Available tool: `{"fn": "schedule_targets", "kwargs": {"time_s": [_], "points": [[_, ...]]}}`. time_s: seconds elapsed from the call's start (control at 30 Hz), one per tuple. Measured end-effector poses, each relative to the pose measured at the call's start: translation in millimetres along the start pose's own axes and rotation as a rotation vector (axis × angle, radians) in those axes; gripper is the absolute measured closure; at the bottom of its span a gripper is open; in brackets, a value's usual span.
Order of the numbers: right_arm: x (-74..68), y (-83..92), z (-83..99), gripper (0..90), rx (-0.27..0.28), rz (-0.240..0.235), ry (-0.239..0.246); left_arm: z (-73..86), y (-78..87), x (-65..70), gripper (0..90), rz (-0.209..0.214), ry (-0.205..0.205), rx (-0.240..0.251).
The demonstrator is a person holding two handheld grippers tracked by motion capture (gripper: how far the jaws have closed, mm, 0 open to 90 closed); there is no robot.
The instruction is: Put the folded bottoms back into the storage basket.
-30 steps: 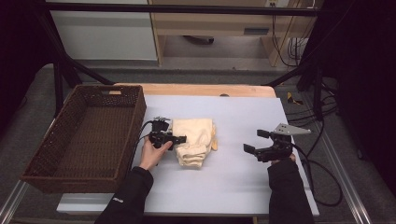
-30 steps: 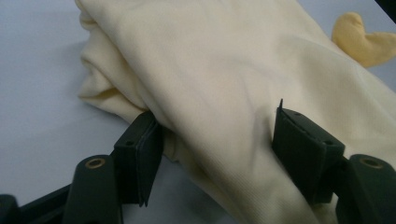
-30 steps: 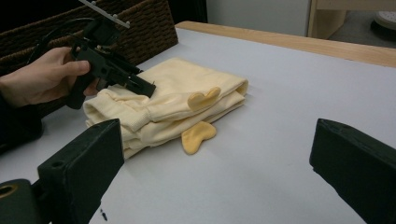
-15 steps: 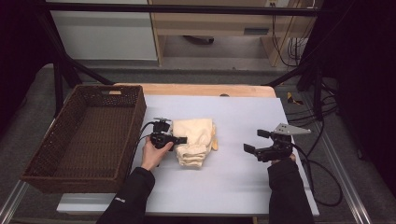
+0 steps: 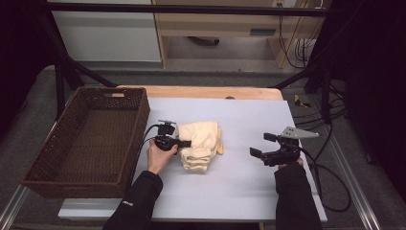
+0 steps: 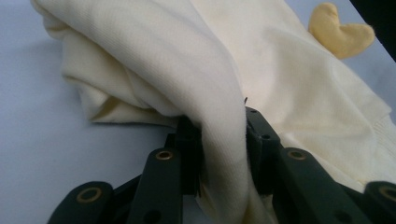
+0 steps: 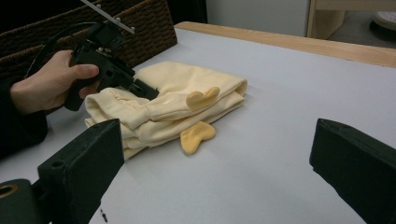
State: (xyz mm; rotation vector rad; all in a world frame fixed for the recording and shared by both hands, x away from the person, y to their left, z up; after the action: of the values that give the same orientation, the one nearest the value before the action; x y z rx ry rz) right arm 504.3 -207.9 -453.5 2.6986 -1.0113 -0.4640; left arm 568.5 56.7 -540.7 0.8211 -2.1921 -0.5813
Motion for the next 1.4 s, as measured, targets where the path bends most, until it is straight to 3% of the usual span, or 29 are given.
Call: {"fn": "schedule_targets", "kwargs": {"time_s": [0.6, 1.4], "points": [[0.3, 0.8, -0.5, 3.2, 0.002, 0.001, -0.002, -7.5, 7.9, 8.2, 71.5, 0.027, 0.012, 0.040], [0.2, 0.5, -0.2, 3.2, 0.002, 0.000, -0.001, -23.8, 19.7, 32.9, 72.0, 0.036, -0.039, 0.064]]}}
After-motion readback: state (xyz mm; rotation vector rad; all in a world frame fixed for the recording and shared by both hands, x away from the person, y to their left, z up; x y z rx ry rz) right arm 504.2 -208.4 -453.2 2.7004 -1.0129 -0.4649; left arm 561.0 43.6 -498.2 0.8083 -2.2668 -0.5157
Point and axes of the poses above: each handheld gripper's, and its own axes: y roughly backward along the jaws, z roughly out of its underside, x roughly to its right, the point moved 10 cm from there along -y, roughly forward along the jaws, and after that the axes turned 3 degrees about x, right-handed, at the moved point
